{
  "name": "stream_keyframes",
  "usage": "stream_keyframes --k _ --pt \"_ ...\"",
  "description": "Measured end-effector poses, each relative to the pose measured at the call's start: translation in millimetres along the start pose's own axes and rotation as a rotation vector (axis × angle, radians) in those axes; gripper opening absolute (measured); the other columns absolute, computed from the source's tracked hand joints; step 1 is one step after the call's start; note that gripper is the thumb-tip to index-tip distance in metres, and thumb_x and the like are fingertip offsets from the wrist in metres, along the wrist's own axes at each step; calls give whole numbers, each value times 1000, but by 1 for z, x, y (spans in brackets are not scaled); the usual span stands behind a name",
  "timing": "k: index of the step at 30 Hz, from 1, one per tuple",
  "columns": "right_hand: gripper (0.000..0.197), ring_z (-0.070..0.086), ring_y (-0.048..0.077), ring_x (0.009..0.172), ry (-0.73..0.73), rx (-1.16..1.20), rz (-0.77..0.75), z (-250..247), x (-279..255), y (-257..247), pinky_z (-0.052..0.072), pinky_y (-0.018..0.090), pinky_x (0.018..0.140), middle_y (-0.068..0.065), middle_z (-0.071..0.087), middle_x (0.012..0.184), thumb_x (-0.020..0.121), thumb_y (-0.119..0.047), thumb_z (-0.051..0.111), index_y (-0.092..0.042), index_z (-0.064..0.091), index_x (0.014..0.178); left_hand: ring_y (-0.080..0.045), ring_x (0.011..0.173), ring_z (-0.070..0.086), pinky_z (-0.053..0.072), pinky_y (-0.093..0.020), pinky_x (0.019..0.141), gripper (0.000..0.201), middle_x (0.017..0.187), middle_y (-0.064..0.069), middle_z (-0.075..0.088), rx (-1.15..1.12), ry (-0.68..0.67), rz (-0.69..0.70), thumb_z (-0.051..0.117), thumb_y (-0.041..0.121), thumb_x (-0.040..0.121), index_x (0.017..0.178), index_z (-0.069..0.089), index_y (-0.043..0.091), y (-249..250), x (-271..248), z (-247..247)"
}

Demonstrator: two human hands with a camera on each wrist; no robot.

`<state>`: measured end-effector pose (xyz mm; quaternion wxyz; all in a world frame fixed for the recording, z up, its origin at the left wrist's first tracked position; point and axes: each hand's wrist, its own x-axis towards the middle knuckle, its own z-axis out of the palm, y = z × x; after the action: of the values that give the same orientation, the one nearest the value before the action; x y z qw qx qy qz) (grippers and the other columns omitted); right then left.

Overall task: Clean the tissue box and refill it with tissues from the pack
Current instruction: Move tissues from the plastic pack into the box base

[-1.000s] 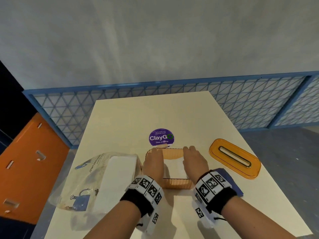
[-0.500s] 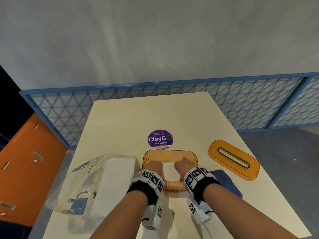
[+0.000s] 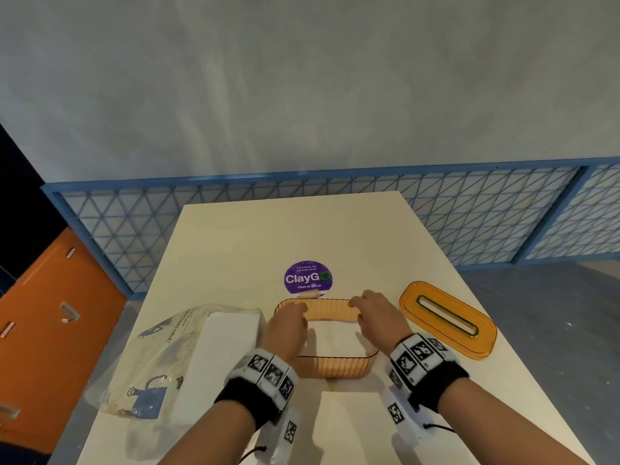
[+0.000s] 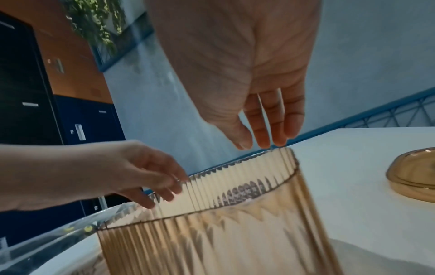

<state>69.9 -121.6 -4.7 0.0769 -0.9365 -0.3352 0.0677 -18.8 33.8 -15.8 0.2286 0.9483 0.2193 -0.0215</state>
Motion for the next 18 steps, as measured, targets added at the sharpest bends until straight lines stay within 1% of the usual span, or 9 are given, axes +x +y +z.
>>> stream_keyframes --k 2,3,4,6,8,11,13,15,18 --pt "45 47 25 115 54 24 40 0 -7 11 46 32 88 8 45 128 93 -5 42 -19 42 135 -20 111 57 47 -33 90 32 122 -4 60 -65 184 15 42 9 94 122 58 14 -9 -14 -15" --pt "48 47 26 115 36 45 85 0 -9 16 46 32 88 9 42 130 94 -5 41 -18 36 139 -20 107 58 49 -35 86 30 117 -4 62 -80 250 5 43 10 94 118 60 15 -16 -20 -21" --pt "52 48 27 116 -7 74 127 1 -10 19 45 32 90 11 39 132 94 -5 40 -17 29 144 -21 104 58 50 -35 83 28 114 -3 63 -89 293 -27 44 11 93 115 61 15 -25 -25 -26" --pt "59 49 29 118 -128 125 182 5 -11 21 43 32 94 15 36 136 95 -4 37 -15 14 149 -22 106 57 50 -36 82 27 115 -5 62 -96 332 -122 45 12 94 115 61 14 -48 -36 -31" --pt "61 46 29 123 -210 124 192 6 -12 20 39 31 98 18 40 137 96 -4 34 -12 6 150 -24 110 55 48 -36 83 28 118 -8 59 -73 314 -222 45 13 94 118 59 12 -70 -44 -30" --pt "60 47 29 124 -210 142 201 8 -10 20 39 31 98 18 48 134 96 -3 33 -9 9 150 -27 112 52 45 -38 86 29 120 -11 56 -35 254 -316 45 17 95 120 56 10 -90 -54 -22" --pt "60 49 30 121 -208 142 215 7 -10 18 41 32 95 19 52 130 95 -2 33 -9 10 150 -29 113 50 44 -38 87 28 120 -12 55 -28 235 -350 46 19 95 118 57 8 -93 -59 -16" --pt "60 51 30 118 -220 148 212 6 -12 16 43 32 91 19 54 127 95 -1 33 -10 10 150 -29 113 49 43 -37 86 30 118 -12 53 -15 220 -371 51 26 92 115 57 8 -91 -60 -11" --pt "61 55 30 112 -208 159 202 5 -14 15 39 28 75 20 57 122 94 0 34 -9 11 150 -28 115 48 43 -34 80 44 116 -9 50 156 155 -361 51 46 89 113 54 9 -86 -60 -4"
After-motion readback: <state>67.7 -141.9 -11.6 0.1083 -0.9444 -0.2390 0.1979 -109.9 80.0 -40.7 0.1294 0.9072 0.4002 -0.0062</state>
